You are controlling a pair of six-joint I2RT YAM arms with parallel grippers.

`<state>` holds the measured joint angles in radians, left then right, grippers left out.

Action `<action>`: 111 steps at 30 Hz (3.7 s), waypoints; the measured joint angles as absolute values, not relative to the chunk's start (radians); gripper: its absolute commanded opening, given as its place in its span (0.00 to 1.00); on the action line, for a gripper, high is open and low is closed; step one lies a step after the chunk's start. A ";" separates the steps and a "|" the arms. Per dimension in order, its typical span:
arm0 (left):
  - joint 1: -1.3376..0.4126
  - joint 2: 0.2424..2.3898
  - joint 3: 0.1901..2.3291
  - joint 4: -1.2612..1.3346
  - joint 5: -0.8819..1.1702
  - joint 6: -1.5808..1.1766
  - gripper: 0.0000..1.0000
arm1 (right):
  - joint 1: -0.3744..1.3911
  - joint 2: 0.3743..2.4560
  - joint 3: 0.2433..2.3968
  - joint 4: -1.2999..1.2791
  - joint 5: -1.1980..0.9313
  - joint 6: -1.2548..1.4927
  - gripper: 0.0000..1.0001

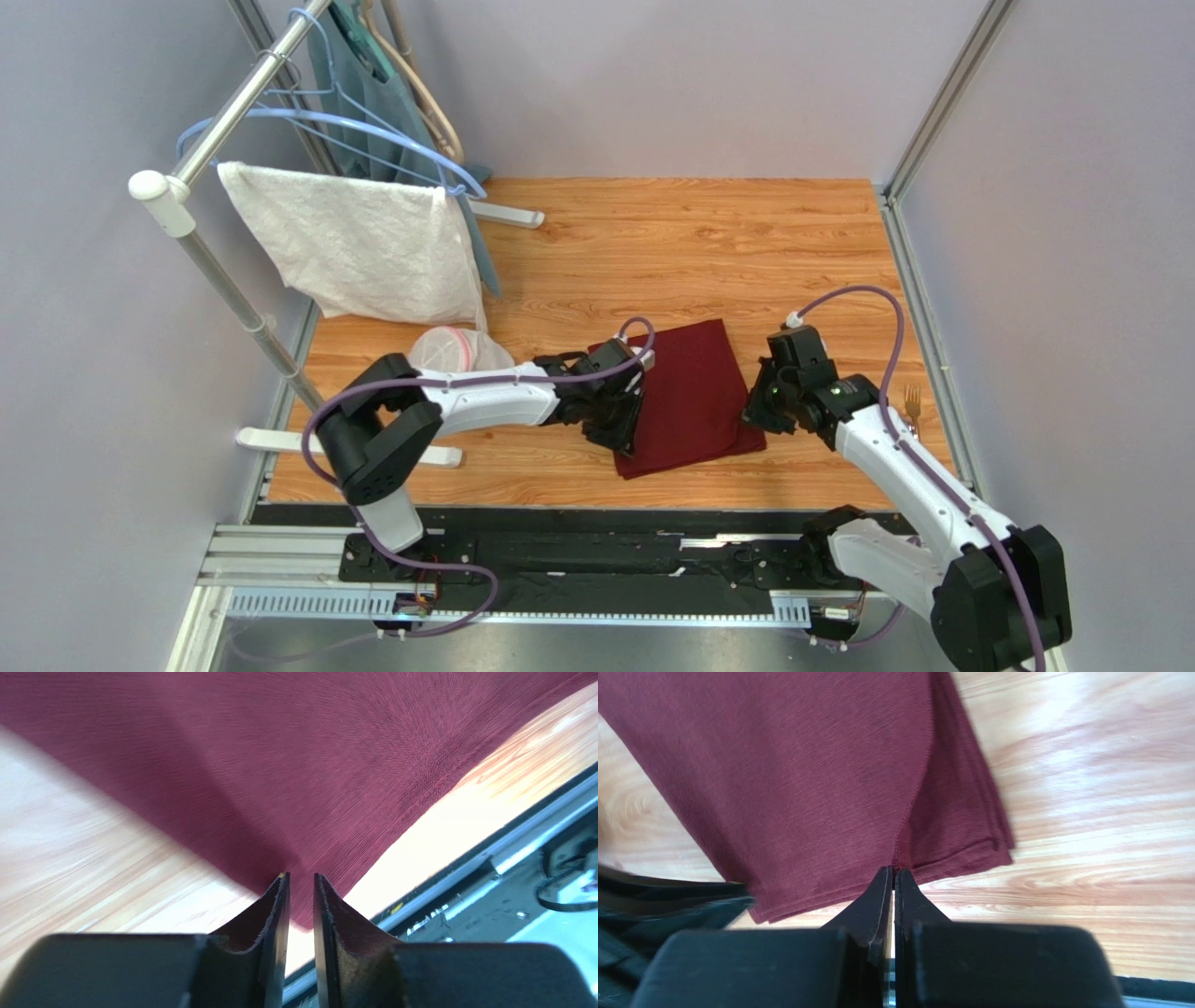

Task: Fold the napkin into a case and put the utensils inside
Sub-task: Fold the top corner of the square-folded napkin at the center of the board, then smooth out the upper triangle-folded napkin at the center of the board.

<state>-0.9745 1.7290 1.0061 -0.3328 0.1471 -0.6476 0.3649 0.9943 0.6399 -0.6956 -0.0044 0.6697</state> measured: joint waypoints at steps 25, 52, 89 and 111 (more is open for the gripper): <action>-0.645 1.516 0.893 -0.328 0.170 -0.651 0.29 | 0.574 1.944 1.376 -0.482 -0.245 0.630 0.00; -0.646 1.563 0.936 -0.232 0.345 -0.691 0.31 | 0.448 1.798 1.276 -0.490 -0.343 0.517 0.73; -0.582 1.961 1.383 -0.432 0.213 -0.544 0.30 | 0.130 1.895 1.202 -0.354 -0.548 0.450 0.23; -0.759 1.642 0.860 -0.200 0.394 -0.694 0.13 | 0.116 1.896 1.221 -0.340 -0.585 0.470 0.19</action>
<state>-0.7593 1.6424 0.8600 -0.2001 0.3939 -0.6937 0.1162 1.8957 1.2209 -0.3397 -0.5850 0.4698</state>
